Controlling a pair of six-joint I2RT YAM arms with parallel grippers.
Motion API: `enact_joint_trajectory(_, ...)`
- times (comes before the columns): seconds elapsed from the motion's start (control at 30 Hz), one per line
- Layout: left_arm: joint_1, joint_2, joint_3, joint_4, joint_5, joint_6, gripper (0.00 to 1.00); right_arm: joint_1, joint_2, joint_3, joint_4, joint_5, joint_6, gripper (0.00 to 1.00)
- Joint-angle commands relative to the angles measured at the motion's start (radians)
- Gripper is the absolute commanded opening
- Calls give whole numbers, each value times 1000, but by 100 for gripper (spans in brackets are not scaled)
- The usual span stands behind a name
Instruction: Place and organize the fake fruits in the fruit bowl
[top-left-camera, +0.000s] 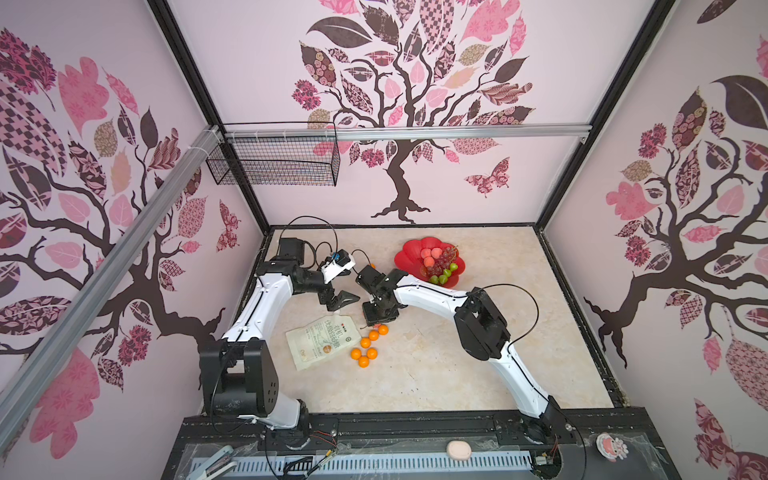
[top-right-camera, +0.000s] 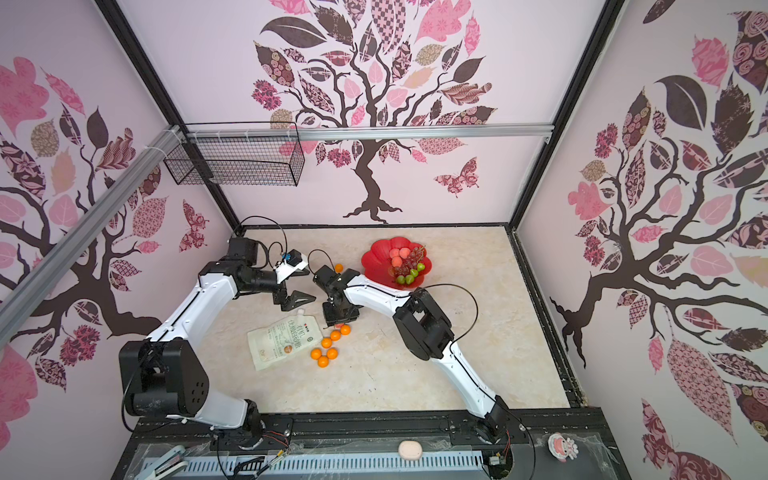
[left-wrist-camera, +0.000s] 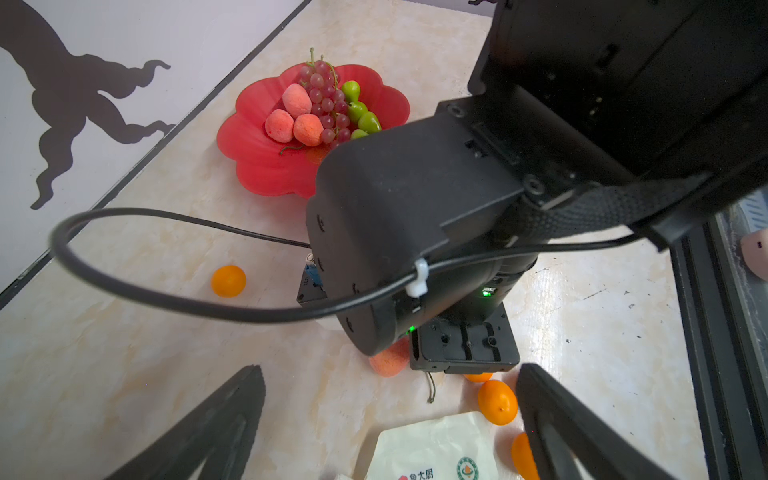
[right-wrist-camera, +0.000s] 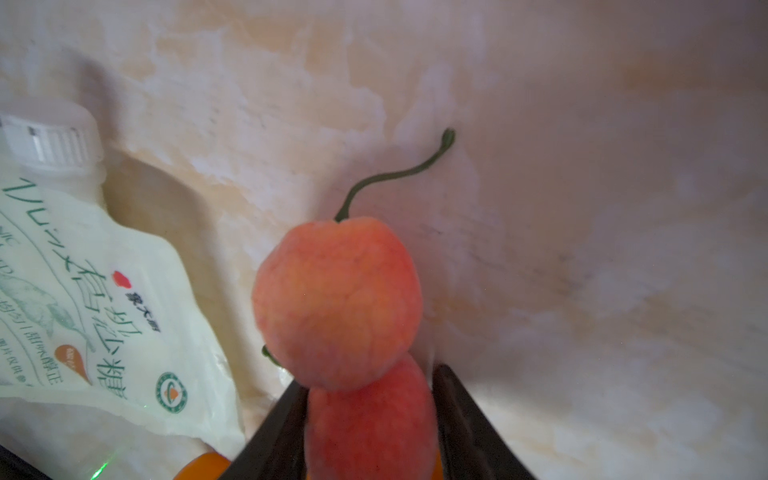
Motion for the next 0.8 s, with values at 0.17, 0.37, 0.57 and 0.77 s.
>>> enact_joint_trajectory(0.17,3,10,-24,3,26,2,98,5,12,41,-17,13,-7,45)
enact_joint_trajectory(0.37,3,12,-25,3,31,3,98,4,-16,66,-37,32,-14,43)
enact_joint_trajectory(0.57,3,12,-26,-4,46,19,98,2,-57,86,-52,37,-22,41)
enact_joint_trajectory(0.77,3,12,-24,-1,70,23,98,-2,-110,72,-67,44,-25,41)
